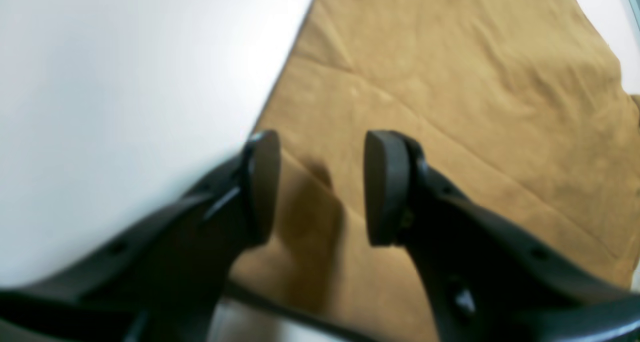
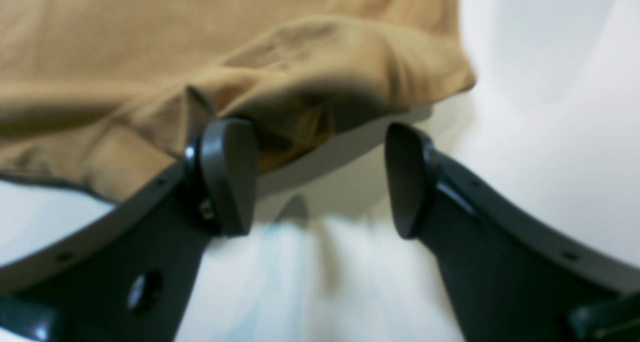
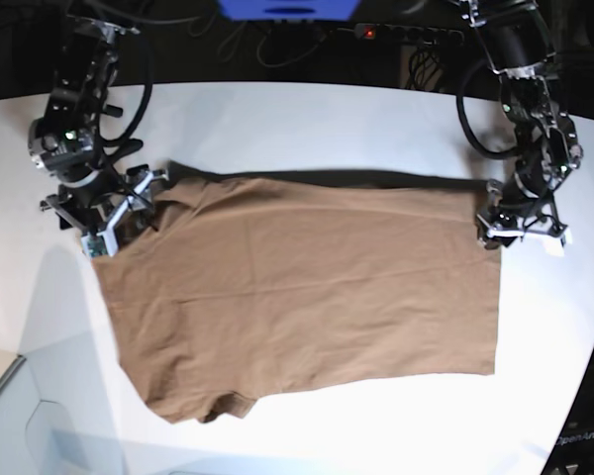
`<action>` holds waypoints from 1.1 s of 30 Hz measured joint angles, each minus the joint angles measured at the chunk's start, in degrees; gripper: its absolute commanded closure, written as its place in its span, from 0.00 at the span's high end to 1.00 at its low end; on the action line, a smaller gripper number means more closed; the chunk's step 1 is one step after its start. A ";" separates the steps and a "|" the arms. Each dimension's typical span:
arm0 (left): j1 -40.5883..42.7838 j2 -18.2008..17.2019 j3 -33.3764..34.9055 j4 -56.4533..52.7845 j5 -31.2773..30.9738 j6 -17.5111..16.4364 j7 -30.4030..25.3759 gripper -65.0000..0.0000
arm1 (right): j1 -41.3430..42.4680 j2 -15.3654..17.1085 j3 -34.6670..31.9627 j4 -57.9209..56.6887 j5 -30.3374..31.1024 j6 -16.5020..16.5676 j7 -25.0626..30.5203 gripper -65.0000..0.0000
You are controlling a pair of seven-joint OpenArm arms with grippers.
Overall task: Layout the t-shirt on the table in an organized manner, then fold the t-shirt properly
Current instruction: 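Pull the shirt corners apart with both grippers to smooth it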
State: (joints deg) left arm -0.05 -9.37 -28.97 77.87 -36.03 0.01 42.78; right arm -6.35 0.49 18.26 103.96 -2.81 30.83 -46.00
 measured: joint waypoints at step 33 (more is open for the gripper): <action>0.46 -0.13 -0.02 -1.11 -0.44 -0.26 -1.29 0.42 | 5.46 -0.22 -0.68 -13.94 0.26 0.00 4.76 0.41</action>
State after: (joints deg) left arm 0.40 -9.50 -28.99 76.75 -36.47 -0.25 41.50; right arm -0.89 0.27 17.58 90.02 -2.55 30.83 -41.23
